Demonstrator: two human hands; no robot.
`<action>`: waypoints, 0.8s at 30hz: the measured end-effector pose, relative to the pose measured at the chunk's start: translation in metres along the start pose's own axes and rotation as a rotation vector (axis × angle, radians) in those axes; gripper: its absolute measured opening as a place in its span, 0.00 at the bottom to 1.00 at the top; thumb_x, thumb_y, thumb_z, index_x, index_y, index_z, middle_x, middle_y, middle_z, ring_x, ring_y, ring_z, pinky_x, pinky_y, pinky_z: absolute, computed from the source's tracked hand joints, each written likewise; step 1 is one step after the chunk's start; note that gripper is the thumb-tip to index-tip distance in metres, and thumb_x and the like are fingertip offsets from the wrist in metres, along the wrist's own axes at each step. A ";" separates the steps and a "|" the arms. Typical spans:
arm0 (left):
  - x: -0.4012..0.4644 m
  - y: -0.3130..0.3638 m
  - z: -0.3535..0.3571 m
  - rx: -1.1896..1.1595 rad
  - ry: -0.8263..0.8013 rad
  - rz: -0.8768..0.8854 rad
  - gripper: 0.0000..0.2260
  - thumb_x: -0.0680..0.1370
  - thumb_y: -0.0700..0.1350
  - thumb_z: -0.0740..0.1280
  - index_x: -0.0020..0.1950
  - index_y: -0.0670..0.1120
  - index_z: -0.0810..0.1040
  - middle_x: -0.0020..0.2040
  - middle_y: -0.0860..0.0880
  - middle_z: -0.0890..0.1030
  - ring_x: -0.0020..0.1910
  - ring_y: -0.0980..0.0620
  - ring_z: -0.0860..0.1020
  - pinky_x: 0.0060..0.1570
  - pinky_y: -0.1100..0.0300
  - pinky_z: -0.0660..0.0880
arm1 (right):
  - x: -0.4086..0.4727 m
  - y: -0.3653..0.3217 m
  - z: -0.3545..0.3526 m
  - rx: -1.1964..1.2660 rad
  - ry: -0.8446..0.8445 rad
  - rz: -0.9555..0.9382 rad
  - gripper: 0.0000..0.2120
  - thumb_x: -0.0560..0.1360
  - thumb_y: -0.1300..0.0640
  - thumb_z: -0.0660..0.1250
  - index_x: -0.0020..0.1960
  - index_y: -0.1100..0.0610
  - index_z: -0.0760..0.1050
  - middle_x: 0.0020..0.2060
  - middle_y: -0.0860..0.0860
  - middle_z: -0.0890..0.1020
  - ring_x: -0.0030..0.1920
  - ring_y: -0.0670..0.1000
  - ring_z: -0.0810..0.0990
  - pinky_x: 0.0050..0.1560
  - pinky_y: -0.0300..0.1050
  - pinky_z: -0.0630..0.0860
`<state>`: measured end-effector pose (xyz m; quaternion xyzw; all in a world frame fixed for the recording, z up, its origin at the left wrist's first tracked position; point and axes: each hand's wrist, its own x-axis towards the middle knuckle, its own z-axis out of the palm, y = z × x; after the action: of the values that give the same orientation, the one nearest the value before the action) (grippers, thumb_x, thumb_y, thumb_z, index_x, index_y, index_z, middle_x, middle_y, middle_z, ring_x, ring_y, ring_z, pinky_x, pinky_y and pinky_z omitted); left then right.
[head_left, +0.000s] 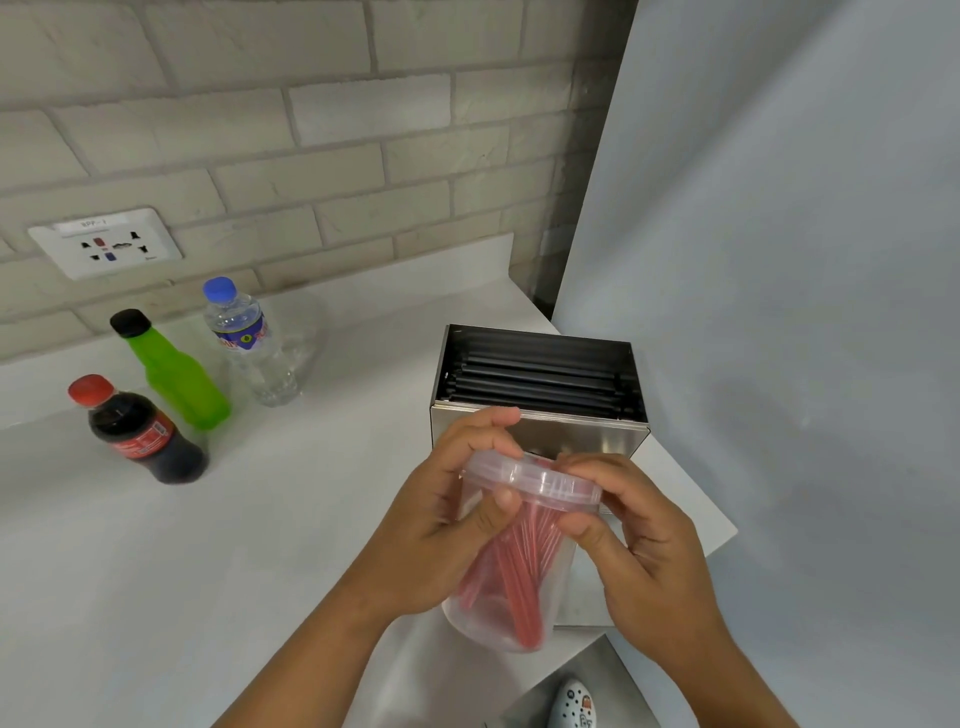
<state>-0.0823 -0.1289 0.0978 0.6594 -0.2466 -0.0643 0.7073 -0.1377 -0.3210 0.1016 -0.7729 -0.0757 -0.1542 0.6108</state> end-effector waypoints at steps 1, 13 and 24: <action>0.001 0.001 0.001 -0.015 0.012 -0.004 0.15 0.81 0.62 0.67 0.62 0.57 0.80 0.73 0.51 0.75 0.73 0.43 0.74 0.67 0.47 0.76 | 0.000 -0.002 0.001 -0.005 0.007 -0.002 0.14 0.79 0.40 0.69 0.63 0.40 0.80 0.56 0.43 0.84 0.60 0.51 0.83 0.58 0.36 0.78; -0.002 -0.002 0.000 -0.371 0.031 -0.142 0.16 0.79 0.64 0.68 0.58 0.53 0.82 0.74 0.48 0.76 0.76 0.38 0.73 0.67 0.37 0.77 | -0.002 -0.005 -0.004 0.191 -0.089 0.122 0.21 0.76 0.35 0.70 0.64 0.43 0.82 0.59 0.48 0.86 0.60 0.53 0.85 0.58 0.42 0.80; 0.011 0.003 -0.006 -0.072 -0.015 -0.159 0.30 0.79 0.67 0.63 0.76 0.53 0.71 0.70 0.56 0.79 0.70 0.51 0.78 0.61 0.60 0.79 | 0.009 -0.006 -0.010 0.004 -0.013 -0.012 0.16 0.78 0.42 0.71 0.62 0.46 0.81 0.57 0.42 0.86 0.60 0.47 0.84 0.57 0.36 0.79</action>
<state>-0.0714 -0.1279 0.1036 0.6505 -0.1962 -0.1341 0.7214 -0.1328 -0.3300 0.1116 -0.7723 -0.0848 -0.1527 0.6108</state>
